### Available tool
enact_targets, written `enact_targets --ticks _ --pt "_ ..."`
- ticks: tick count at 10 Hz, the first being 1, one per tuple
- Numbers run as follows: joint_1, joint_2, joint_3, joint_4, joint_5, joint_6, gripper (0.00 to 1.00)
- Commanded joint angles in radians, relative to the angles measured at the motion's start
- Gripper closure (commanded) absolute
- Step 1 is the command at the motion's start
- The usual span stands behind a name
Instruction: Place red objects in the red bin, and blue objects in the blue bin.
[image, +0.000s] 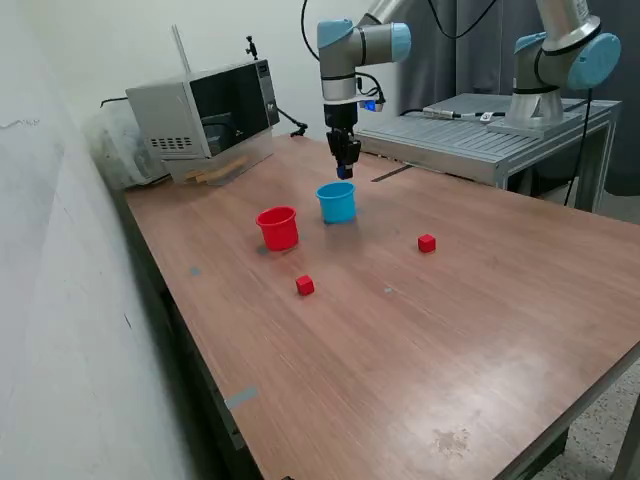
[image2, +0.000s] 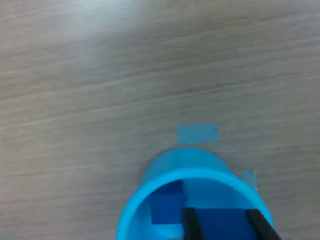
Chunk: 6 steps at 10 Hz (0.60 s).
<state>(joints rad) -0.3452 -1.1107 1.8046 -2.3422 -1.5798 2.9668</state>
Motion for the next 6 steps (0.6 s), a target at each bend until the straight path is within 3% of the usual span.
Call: enact_targets --ticks 1,5,6 --pt "-0.002 0.038 -0.008 -0.032 0.007 -0.002 1.0" --pt "-0.009 0.043 -0.022 -0.057 0.007 -0.002 1.0" --pt "-0.015 0.043 -0.022 -0.057 0.007 -0.002 0.0"
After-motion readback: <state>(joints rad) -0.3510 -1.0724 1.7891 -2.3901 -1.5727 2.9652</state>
